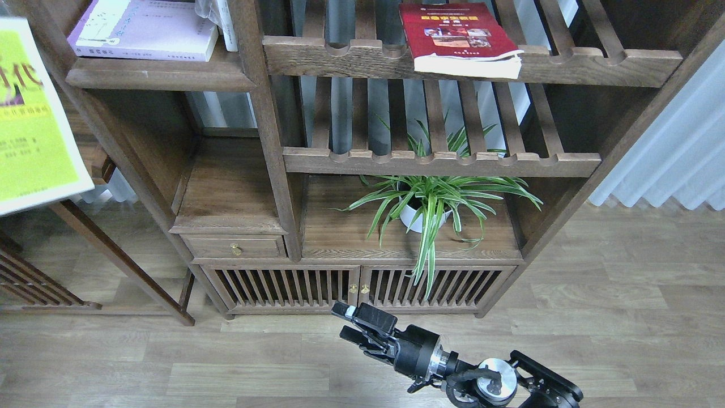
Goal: Organize books on shelf
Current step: 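Lift the yellow book away with the left gripper, then place the yellow book on the top shelf with the left gripper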
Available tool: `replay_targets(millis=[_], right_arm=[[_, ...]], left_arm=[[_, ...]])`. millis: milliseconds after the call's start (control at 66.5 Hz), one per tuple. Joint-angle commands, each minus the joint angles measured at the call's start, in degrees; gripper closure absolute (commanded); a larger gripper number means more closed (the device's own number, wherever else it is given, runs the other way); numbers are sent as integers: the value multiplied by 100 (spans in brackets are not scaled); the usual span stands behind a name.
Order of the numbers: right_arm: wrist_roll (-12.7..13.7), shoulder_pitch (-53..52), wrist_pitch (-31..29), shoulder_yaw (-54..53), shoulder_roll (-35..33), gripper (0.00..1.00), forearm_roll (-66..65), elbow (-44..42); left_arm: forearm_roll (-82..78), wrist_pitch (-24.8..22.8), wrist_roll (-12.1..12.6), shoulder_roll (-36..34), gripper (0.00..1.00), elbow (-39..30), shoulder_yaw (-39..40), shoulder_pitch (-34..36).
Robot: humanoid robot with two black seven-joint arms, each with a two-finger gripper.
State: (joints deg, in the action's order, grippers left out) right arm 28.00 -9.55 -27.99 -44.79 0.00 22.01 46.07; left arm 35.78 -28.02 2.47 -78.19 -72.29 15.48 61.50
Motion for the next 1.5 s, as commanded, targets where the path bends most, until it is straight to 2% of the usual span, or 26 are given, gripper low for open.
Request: replay_targets(millis=[0,165,301,316,421,1037,1488], right_arm=[[0,-3,-1,23,0,1,-3,-1],[0,-3,-1,49,0,1,-3,-1],[0,-3,-1,58,0,1,-12,8],[0,-3,-1,67,0,1,-12,8],[0,-3,-1,67,0,1,-12,17],[0,15,-1,75,0,1,-12,52],[0,41,-1,67,0,1,-12,52]], left_arm=[[-1,2,43,58,97,92,-1,424],[-54,2,113,357,98,365,16,969],[-353,2,341,744,98,813,8,1637],[-544,2,463,900,97,1039,-1,1855],[-871,2,596,1201,97,1410,-10,2068],[-2647,2,596,3098,97,3739,157,2815],[-2875,2,614,4083,97,4083,148,3009]])
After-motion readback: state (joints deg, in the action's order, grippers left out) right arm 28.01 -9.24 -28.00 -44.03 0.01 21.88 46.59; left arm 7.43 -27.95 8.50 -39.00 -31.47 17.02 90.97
